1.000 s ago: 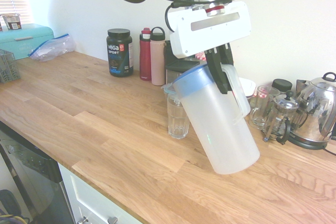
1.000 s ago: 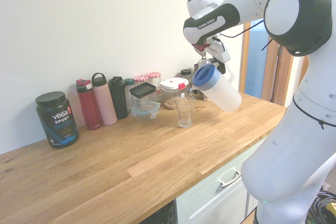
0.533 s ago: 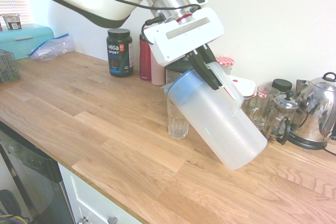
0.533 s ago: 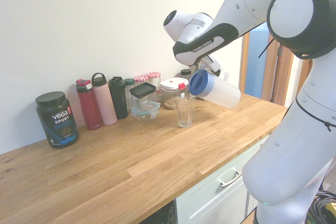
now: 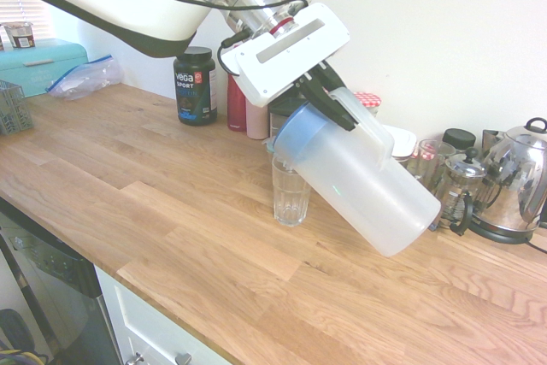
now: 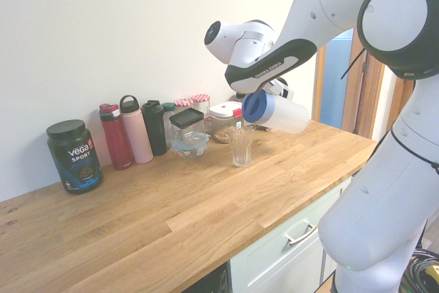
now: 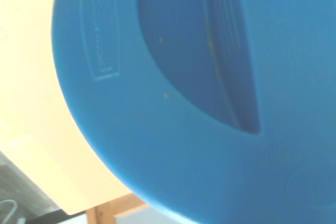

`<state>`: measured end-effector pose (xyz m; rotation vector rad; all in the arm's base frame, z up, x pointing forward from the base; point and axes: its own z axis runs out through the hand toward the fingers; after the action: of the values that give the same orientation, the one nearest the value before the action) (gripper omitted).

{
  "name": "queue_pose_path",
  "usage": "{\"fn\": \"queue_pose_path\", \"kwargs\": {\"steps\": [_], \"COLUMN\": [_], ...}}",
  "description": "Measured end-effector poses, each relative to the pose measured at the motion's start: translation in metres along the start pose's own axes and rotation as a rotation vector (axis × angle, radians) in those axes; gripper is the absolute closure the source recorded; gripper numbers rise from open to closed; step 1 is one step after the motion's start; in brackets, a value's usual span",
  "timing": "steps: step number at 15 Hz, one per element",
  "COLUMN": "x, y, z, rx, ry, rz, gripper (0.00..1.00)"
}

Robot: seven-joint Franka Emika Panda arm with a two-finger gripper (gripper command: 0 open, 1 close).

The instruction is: Pour me some water

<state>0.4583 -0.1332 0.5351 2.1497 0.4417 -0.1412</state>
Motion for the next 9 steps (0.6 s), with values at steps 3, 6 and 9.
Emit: {"fn": "queue_pose_path", "kwargs": {"steps": [3,6,9], "x": [0.010,0.017,0.023], "y": [-0.005,-0.009,-0.012], "z": [0.008,0.012,0.017], "rx": [-0.040,-0.060,-0.078], "ry": [-0.006,-0.007,-0.005], "rz": [0.015,0.021,0.020], "gripper": [1.00,1.00,1.00]}}
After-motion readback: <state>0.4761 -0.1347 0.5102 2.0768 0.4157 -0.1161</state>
